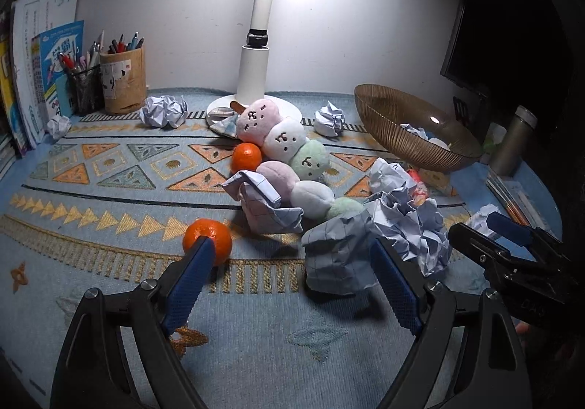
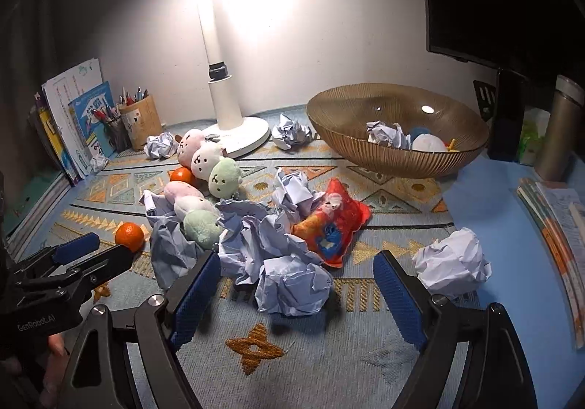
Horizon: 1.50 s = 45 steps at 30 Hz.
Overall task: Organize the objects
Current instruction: 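Withdraw both tools from the bowl back toward the cluttered rug, then grasp a crumpled paper ball with the left tool while the right tool grasps another paper ball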
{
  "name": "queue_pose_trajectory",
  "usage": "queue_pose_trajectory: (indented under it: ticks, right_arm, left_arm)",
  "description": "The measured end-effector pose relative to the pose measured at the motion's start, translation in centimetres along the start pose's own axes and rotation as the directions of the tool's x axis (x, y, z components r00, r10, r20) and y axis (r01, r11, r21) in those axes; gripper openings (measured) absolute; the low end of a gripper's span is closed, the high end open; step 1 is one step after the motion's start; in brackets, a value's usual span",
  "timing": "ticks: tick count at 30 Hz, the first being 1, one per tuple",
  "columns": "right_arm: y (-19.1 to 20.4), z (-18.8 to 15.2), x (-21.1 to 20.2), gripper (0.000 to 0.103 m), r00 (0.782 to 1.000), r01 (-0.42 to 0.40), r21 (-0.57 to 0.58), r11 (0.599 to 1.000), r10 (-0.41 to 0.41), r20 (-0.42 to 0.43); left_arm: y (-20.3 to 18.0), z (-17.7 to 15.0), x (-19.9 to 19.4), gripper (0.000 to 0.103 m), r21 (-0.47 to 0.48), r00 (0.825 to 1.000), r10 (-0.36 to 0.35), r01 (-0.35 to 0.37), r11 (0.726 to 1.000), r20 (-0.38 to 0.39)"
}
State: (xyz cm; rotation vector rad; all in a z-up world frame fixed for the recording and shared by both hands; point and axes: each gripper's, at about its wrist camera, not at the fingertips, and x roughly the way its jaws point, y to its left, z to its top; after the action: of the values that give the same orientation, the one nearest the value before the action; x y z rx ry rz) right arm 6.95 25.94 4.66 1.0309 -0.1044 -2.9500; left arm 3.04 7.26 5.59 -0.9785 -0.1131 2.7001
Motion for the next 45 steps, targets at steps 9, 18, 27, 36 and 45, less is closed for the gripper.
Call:
queue_pose_trajectory:
  ticks: [9, 18, 27, 36, 45]
  right_arm:
    - [-0.6, -1.1, 2.6, 0.079, 0.993, -0.045, 0.015, 0.999, 0.047, -0.106]
    - [-1.0, -1.4, 4.3, 0.070, 0.979, -0.067, 0.060, 0.996, 0.078, -0.190]
    - [-0.7, -1.5, 4.6, 0.053, 0.972, -0.103, 0.058, 0.993, 0.113, -0.208]
    - [-0.9, -1.4, 4.1, 0.049, 0.976, -0.101, 0.067, 0.993, 0.112, -0.185]
    - [-1.8, -1.2, 1.2, 0.048, 0.986, -0.155, 0.102, 0.983, 0.160, -0.040]
  left_arm:
    - [-0.8, -0.9, 2.3, 0.086, 0.024, 0.998, -0.027, 0.028, 0.999, -0.056]
    - [-0.8, -0.8, 3.4, 0.086, 0.014, 0.989, -0.082, 0.084, 0.996, -0.121]
    - [-1.5, -1.0, 3.4, 0.086, 0.047, 0.977, -0.152, 0.161, 0.986, -0.149]
    - [-3.0, -1.4, 3.8, 0.050, 0.113, 0.980, -0.128, 0.145, 0.983, -0.150]
    - [-2.3, -1.2, 1.7, 0.035, 0.084, 0.978, -0.198, 0.203, 0.976, -0.058]
